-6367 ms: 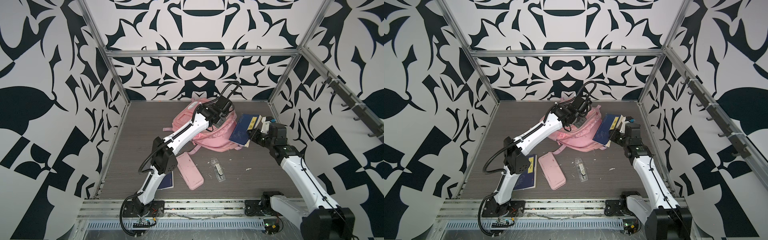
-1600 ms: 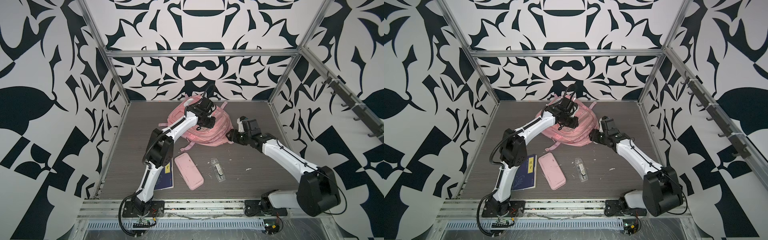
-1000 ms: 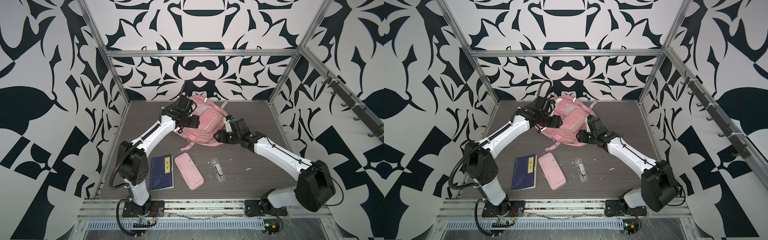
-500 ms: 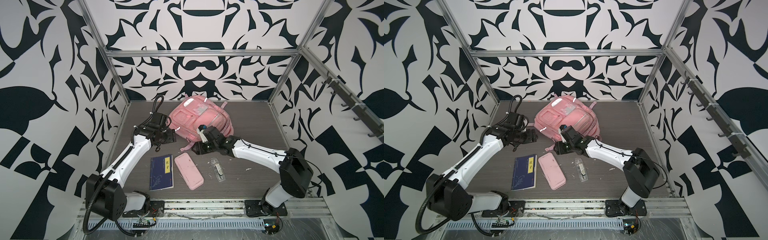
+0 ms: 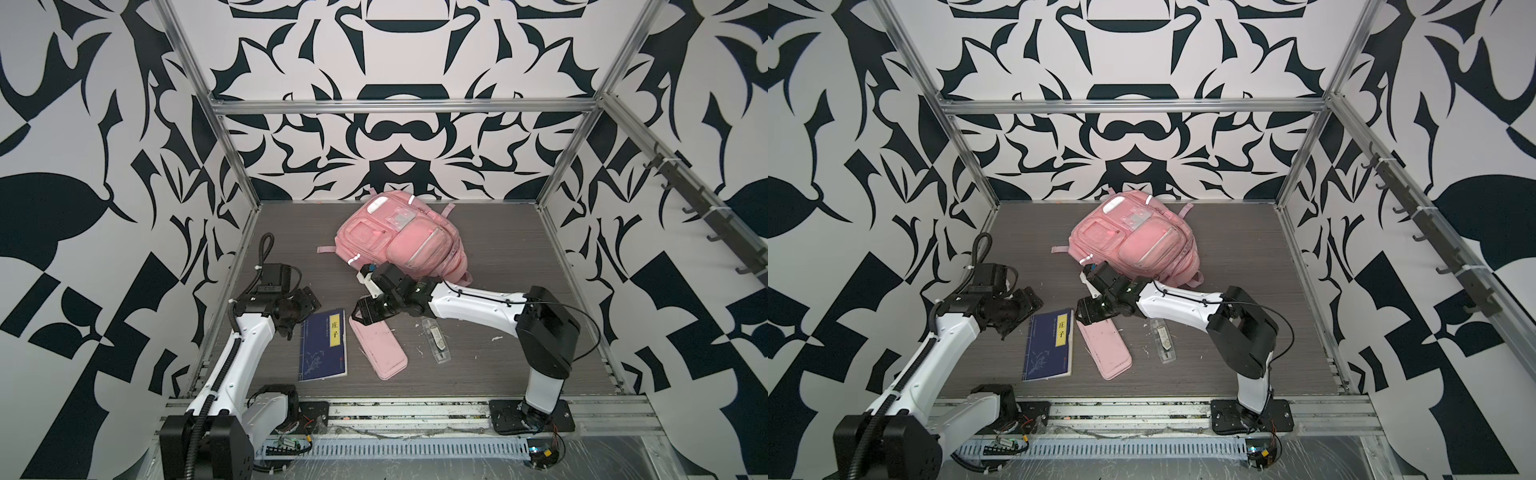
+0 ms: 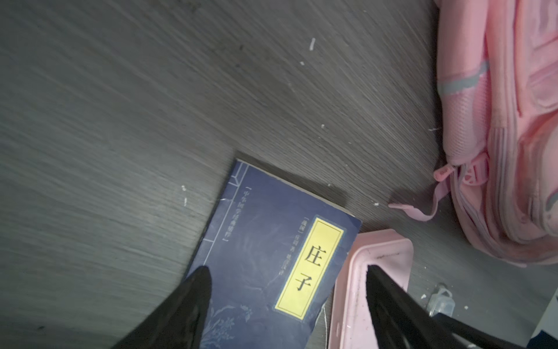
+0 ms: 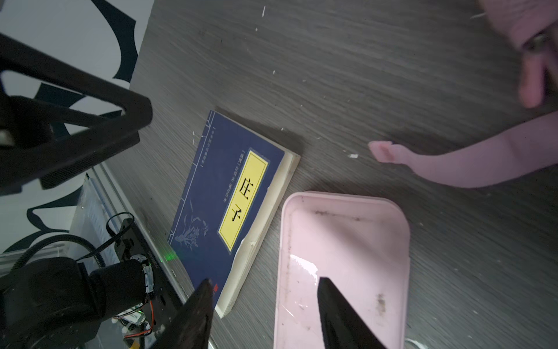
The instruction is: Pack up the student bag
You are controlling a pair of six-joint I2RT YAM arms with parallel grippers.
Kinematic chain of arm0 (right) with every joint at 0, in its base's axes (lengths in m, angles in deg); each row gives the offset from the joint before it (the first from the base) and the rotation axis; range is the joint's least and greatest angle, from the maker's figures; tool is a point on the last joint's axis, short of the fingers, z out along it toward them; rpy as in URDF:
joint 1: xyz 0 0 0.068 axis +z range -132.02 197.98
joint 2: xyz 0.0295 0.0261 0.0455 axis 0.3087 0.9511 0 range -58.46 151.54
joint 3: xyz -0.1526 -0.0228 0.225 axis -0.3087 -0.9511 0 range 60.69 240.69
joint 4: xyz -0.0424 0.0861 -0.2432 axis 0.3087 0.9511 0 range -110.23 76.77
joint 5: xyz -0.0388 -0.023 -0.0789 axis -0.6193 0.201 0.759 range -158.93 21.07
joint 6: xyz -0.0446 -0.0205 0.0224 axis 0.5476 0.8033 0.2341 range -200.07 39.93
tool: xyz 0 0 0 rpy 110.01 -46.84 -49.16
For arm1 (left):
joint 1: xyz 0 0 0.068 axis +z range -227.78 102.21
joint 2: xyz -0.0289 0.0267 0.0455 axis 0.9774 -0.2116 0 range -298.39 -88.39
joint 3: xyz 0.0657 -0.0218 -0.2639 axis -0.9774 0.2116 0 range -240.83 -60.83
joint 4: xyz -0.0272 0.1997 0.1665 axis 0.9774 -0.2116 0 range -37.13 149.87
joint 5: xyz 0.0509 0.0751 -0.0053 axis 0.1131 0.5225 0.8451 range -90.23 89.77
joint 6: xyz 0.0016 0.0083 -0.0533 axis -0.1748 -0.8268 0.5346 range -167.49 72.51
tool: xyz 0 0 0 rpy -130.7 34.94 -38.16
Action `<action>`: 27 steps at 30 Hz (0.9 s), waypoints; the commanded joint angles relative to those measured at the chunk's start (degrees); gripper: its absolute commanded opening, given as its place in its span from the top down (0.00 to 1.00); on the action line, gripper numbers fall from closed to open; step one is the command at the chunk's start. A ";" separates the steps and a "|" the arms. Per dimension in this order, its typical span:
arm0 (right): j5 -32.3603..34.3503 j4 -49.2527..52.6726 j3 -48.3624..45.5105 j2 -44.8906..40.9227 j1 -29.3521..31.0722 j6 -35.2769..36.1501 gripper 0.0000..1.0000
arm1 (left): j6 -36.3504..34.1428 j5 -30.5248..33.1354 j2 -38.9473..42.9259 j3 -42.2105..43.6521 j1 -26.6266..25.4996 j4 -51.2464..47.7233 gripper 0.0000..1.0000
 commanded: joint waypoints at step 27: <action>-7.26 17.10 14.30 12.68 5.07 9.97 0.38 | 6.00 -1.49 -1.67 14.19 3.01 7.41 0.16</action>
